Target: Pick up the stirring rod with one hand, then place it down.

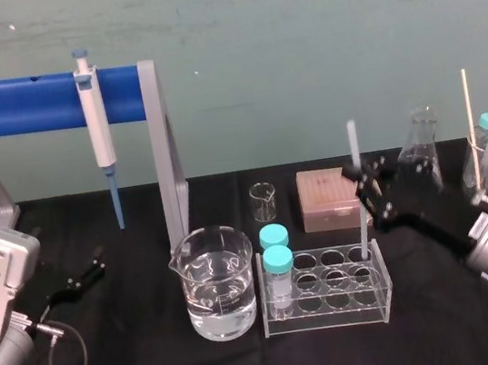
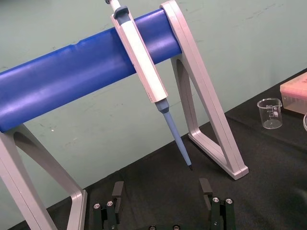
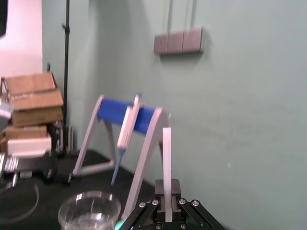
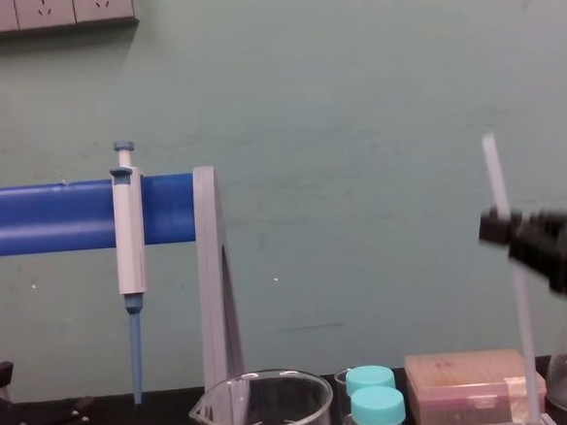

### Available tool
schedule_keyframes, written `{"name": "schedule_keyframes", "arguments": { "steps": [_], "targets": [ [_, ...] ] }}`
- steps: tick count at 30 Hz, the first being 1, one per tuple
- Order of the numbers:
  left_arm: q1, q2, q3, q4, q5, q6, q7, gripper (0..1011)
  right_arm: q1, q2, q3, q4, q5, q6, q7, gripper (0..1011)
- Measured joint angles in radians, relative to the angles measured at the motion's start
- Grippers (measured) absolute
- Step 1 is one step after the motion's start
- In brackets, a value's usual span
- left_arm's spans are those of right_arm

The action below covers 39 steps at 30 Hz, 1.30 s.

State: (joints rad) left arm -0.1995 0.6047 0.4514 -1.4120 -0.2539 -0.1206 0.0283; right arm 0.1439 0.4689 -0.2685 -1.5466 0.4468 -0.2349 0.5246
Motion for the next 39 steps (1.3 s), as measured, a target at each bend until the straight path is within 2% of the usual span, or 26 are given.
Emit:
{"name": "schedule_keyframes", "arguments": {
  "steps": [2, 10, 39],
  "targets": [
    [0.000, 0.000, 0.000, 0.000, 0.000, 0.000, 0.000, 1000, 0.007, 0.004, 0.020, -0.033, 0.014, -0.005, 0.003, 69],
    [0.000, 0.000, 0.000, 0.000, 0.000, 0.000, 0.000, 1000, 0.017, 0.012, 0.040, -0.080, 0.025, -0.020, 0.011, 69],
    [0.000, 0.000, 0.000, 0.000, 0.000, 0.000, 0.000, 1000, 0.022, 0.011, 0.038, -0.077, 0.009, -0.015, 0.006, 69]
  ]
}}
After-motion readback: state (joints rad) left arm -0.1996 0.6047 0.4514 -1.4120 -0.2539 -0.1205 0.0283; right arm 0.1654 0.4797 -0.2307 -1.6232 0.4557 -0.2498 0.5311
